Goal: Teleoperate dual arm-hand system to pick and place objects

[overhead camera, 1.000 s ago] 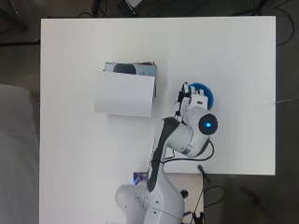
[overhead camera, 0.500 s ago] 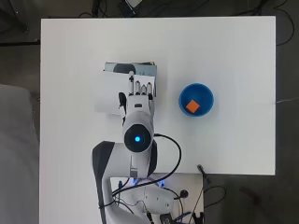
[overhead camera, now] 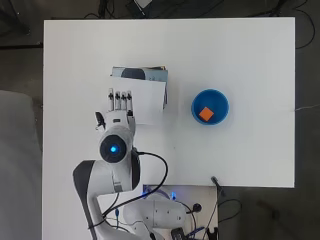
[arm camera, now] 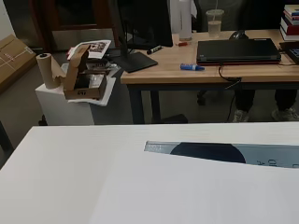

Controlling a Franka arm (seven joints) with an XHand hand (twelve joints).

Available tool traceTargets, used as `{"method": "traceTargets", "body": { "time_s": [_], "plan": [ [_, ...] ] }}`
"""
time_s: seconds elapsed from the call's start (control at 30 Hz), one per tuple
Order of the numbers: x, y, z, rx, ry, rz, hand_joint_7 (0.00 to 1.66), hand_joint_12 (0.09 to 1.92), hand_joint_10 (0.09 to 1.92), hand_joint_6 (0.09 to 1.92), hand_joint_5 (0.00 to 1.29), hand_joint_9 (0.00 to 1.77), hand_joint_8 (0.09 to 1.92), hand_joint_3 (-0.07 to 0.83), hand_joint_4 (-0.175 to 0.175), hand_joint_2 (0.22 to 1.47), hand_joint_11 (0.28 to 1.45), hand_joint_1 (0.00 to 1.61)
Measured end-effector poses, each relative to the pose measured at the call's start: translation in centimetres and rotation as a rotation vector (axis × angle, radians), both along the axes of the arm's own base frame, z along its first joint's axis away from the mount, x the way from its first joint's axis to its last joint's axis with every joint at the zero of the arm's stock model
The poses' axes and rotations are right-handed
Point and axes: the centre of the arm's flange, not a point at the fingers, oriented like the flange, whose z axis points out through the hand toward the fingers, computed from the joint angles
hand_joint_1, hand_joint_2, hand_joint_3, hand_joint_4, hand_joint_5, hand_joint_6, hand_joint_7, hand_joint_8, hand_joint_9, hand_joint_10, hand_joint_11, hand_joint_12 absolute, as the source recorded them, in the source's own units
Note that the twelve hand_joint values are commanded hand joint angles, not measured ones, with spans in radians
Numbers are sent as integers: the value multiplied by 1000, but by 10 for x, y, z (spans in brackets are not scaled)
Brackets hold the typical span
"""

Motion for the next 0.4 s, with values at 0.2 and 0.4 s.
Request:
{"method": "traceTargets", "body": {
  "time_s": [0.2,0.4],
  "plan": [
    [23,-10,-11,-11,31,-16,471,87,87,87,331,556,87,-1,-37,1136,490,275],
    [45,-19,-24,4,52,-45,404,87,87,87,329,513,87,-6,-9,1119,459,305]
  ]
}}
